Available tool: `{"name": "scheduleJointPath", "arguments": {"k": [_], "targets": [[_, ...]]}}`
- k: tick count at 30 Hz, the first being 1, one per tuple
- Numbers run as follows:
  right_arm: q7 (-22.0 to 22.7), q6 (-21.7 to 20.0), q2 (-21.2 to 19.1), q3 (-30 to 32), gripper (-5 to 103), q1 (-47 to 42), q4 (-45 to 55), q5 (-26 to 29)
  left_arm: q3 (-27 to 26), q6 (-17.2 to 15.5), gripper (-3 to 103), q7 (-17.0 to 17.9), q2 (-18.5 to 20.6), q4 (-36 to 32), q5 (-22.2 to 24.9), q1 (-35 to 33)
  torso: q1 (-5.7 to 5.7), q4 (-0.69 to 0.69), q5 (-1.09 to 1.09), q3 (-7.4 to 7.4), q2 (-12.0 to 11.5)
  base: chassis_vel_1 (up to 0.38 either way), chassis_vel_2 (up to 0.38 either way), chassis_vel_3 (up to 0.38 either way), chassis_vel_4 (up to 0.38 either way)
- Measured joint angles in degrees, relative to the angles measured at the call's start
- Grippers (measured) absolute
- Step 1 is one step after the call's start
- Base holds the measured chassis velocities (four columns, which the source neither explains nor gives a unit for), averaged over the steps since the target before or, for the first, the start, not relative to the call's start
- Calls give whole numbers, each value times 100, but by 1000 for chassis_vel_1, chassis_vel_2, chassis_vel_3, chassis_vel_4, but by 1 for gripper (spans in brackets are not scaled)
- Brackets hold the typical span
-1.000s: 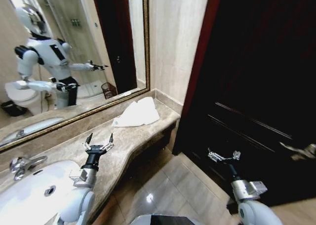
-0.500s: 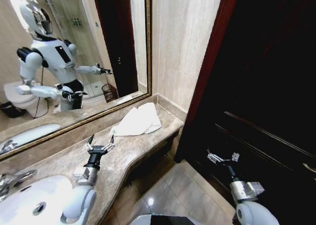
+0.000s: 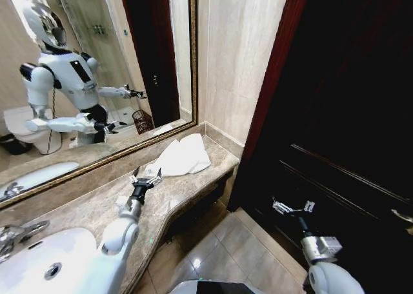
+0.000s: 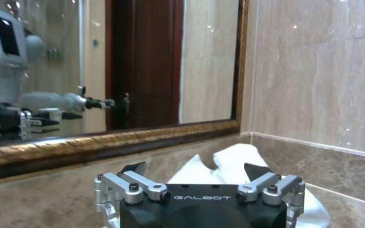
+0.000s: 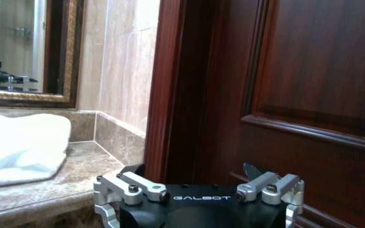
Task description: Discard the used towel into the hamper.
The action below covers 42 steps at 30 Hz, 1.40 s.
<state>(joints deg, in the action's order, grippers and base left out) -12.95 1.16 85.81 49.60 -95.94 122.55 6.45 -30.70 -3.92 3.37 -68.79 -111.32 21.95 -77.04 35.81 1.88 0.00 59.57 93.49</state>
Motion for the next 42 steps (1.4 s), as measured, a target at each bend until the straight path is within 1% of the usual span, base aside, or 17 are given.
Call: {"name": "scheduleJointPath", "arguments": {"k": [9, 12, 15, 17, 20, 21, 23, 25, 29, 30, 33, 34, 35, 37, 39, 41, 42], "targets": [[103, -29, -11, 23, 100, 9, 13, -129, 622, -189, 100, 161, 332, 538, 264, 778, -1, 1, 0, 0, 0, 0, 0, 0, 0], [149, -62, -90, 85, 100, 10, 41, -134, 956, -310, 100, 235, 489, 916, 466, 1429, -1, 0, 0, 0, 0, 0, 0, 0, 0], [187, -107, -140, 109, 100, 50, 49, -143, 1168, -386, 100, 291, 585, 1140, 618, 1851, -1, -1, 0, 0, 0, 0, 0, 0, 0], [200, -120, -151, 110, 100, 60, 53, -146, 1212, -399, 100, 303, 600, 1194, 649, 1932, -1, 0, 0, 0, 0, 0, 0, 0, 0], [247, -185, -172, 100, 100, 112, 65, -200, 1592, -454, 100, 391, 631, 1652, 856, 2505, -1, 1, 0, 0, 0, 0, 0, 0, 0], [247, -185, -172, 100, 100, 112, 65, -200, 1592, -454, 100, 391, 631, 1652, 856, 2505, -1, 1, 0, 0, 0, 0, 0, 0, 0], [268, -206, -155, 86, 100, 140, 60, -258, 1912, -590, 100, 678, 559, 1941, 1089, 2887, -1, 1, 0, 0, 0, 0, 0, 0, 0], [274, -208, -148, 85, 100, 146, 55, -272, 1983, -633, 100, 746, 530, 2002, 1142, 2977, -1, 1, 0, 1, 0, 0, 0, 0, 0], [310, -210, -105, 91, 100, 158, 28, -326, 2492, -1127, 100, 1402, 294, 2351, 1337, 3589, -1, 0, 1, 0, -1, 0, 0, 0, 0], [310, -210, -105, 91, 100, 158, 28, -326, 2492, -1127, 100, 1402, 294, 2351, 1337, 3589, -1, 0, 1, 0, -1, 0, 0, 0, 0], [330, -206, -102, 130, 100, 174, -27, -335, 2780, -1609, 100, 2026, 102, 2553, 1666, 3978, -1, 0, 1, 0, 0, 0, 0, 0, 0], [330, -206, -102, 130, 100, 174, -27, -335, 2780, -1609, 100, 2026, 102, 2553, 1666, 3978, -1, 0, 1, 0, 0, 0, 0, 0, 0], [334, -198, -99, 152, 100, 178, -57, -336, 2885, -1848, 100, 2400, -12, 2693, 1823, 4158, -1, 0, 1, 0, 0, 0, 0, 0, 0], [336, -179, -98, 173, 100, 183, -98, -335, 2987, -2139, 100, 2801, -137, 2885, 1932, 4363, -1, -1, 1, 0, -1, 0, 0, 0, 0], [337, -174, -98, 177, 100, 184, -114, -334, 3017, -2235, 100, 2901, -166, 2934, 1961, 4419, -1, 0, 2, 0, -1, 0, 0, 0, 0], [337, -166, -105, 179, 100, 195, -157, -330, 3117, -2522, 100, 3176, -239, 3059, 2138, 4590, -1, 0, 1, 0, -1, 0, 0, 0, 0], [337, -166, -105, 179, 100, 195, -157, -330, 3117, -2522, 100, 3176, -239, 3059, 2138, 4590, -1, 0, 1, 0, -1, 0, 0, 0, 0]]}}
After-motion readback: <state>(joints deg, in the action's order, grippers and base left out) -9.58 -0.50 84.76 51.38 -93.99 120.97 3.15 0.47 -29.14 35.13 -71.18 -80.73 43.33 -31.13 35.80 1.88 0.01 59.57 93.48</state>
